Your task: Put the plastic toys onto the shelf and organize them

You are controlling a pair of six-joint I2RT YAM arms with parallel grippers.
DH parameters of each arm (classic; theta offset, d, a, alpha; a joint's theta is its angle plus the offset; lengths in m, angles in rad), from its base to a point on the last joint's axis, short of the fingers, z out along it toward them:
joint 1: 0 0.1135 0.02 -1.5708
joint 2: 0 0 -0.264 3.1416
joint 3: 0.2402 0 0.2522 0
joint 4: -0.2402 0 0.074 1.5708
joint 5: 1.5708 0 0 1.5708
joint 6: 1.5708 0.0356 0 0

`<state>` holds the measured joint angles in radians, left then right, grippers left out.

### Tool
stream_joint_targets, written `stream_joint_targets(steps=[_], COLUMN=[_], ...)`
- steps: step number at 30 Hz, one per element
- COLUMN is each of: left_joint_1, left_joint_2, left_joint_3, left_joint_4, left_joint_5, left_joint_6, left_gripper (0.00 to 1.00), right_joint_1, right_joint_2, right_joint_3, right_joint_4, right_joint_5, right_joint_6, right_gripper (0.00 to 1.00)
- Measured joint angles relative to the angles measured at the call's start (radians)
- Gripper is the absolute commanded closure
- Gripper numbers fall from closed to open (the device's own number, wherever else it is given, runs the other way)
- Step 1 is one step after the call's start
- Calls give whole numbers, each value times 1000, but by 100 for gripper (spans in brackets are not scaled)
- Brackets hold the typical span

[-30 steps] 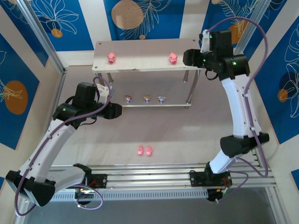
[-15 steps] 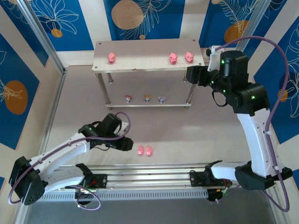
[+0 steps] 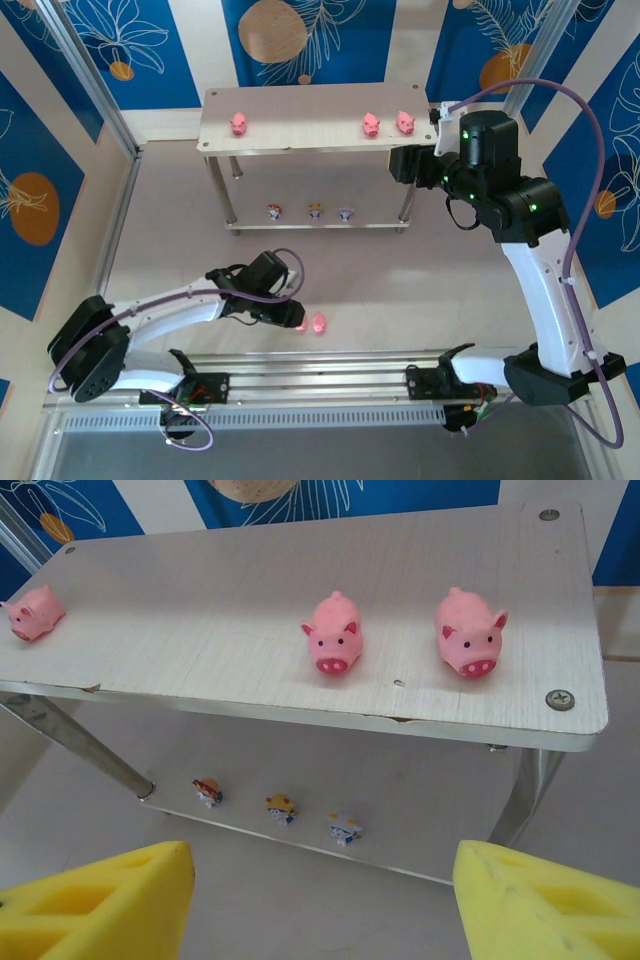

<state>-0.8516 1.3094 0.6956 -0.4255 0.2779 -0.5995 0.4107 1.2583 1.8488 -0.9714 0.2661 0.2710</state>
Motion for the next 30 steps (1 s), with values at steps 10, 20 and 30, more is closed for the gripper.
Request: stream_joint_targets(steps=[10, 20, 30], left_joint_1=[-2, -2, -2], left_joint_2=[85, 157, 169], left_joint_3=[-2, 18, 39], left_joint_4=[46, 60, 58], left_joint_5=[14, 54, 67], left_joint_6=[-13, 2, 32], left_gripper=[64, 76, 96], right_joint_1=[-18, -38, -48], right_joint_2=[-23, -26, -31], right_joint_3=[-8, -28, -48], right_joint_4=[19, 28, 37], right_joint_5=[-1, -10, -12], right_joint_6=[-7, -7, -7], right_gripper=[30, 30, 30])
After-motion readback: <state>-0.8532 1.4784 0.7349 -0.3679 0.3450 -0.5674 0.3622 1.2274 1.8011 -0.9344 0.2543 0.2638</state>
